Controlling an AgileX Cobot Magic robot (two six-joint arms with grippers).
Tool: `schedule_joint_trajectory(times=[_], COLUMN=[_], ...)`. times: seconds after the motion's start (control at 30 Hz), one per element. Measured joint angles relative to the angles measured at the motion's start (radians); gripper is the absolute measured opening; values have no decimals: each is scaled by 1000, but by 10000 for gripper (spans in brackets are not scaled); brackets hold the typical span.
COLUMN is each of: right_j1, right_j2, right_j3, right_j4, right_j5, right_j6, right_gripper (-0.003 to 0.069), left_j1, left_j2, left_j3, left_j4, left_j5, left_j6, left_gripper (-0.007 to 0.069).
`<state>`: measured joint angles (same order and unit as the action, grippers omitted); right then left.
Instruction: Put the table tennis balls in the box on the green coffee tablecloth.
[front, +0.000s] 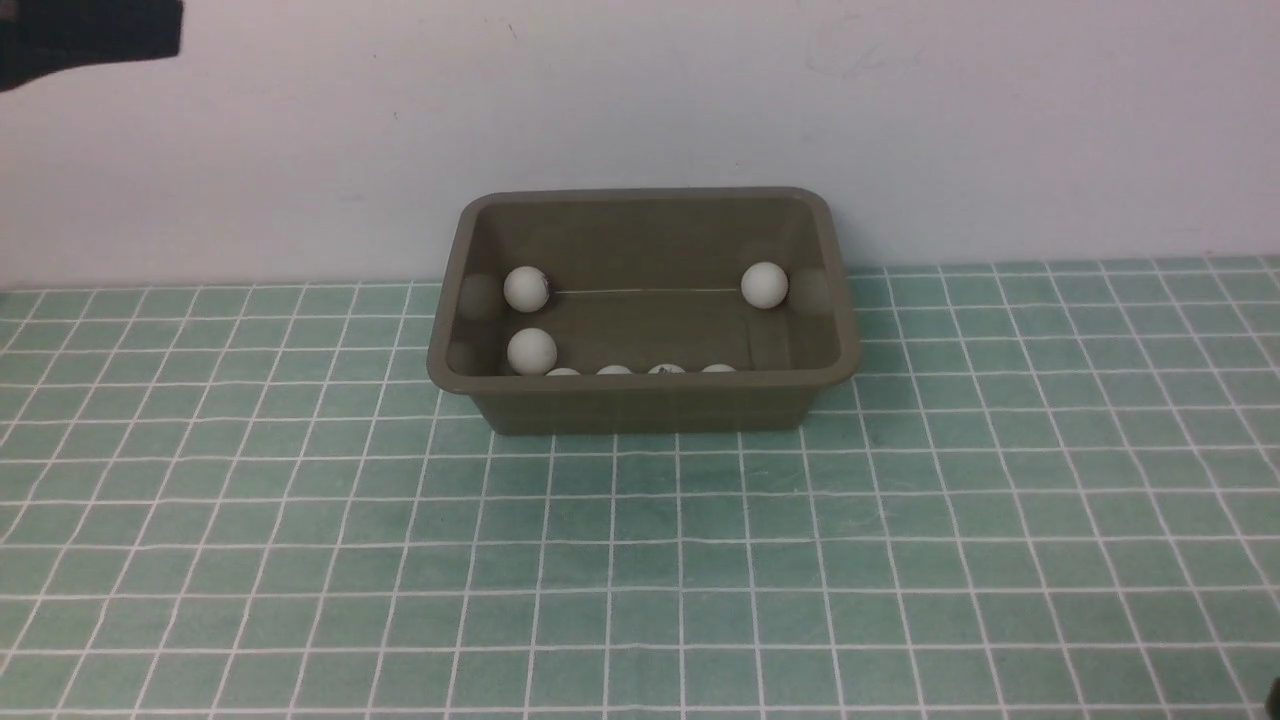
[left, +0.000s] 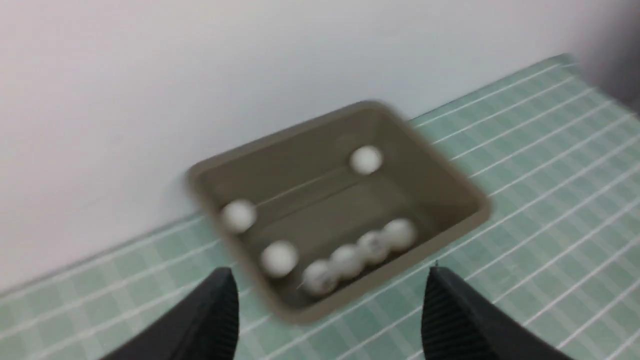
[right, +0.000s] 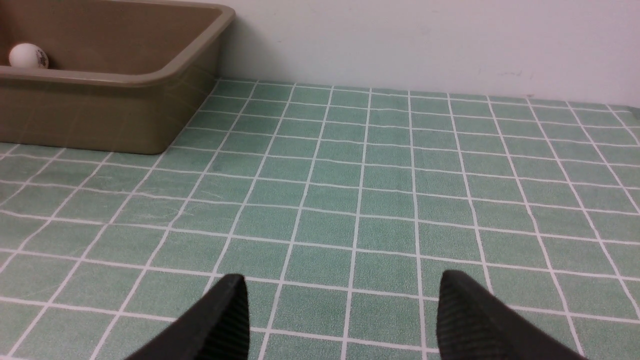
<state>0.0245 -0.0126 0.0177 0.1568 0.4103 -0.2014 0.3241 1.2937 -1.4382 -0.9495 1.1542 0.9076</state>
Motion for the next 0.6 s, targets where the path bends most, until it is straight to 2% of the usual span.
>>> schedule_joint_trajectory(times=[0.1,0.17,0.2,0.27,0.3,0.33,0.4,0.53,0.6], right_j1=[0,0,0,0,0,0,0,0,0], right_j2=[0,0,0,0,0,0,0,0,0], right_j3=[0,0,0,0,0,0,0,0,0], right_j4=[0,0,0,0,0,0,0,0,0], right_j5=[0,0,0,0,0,0,0,0,0], right_j6=[0,0,0,0,0,0,0,0,0], right_gripper=[461,461,461,461,461,461,461,461,461], left_j1=[23,28,28,29,30,30,33,33,33], left_j2=[-58,-141,-150,-205,-218,-223,-295,-383,-460], left_j3=[0,0,0,10,23,27,121,287,454], left_j4=[138,408,463,656,697,709,837,867,842], left_j5=[4,27,29,35,27,27,-47,-169,-296], left_j6=[-100,-331,-387,-587,-665,-665,-804,-822,-796], left_gripper=[447,447,447,447,447,447,447,447,447])
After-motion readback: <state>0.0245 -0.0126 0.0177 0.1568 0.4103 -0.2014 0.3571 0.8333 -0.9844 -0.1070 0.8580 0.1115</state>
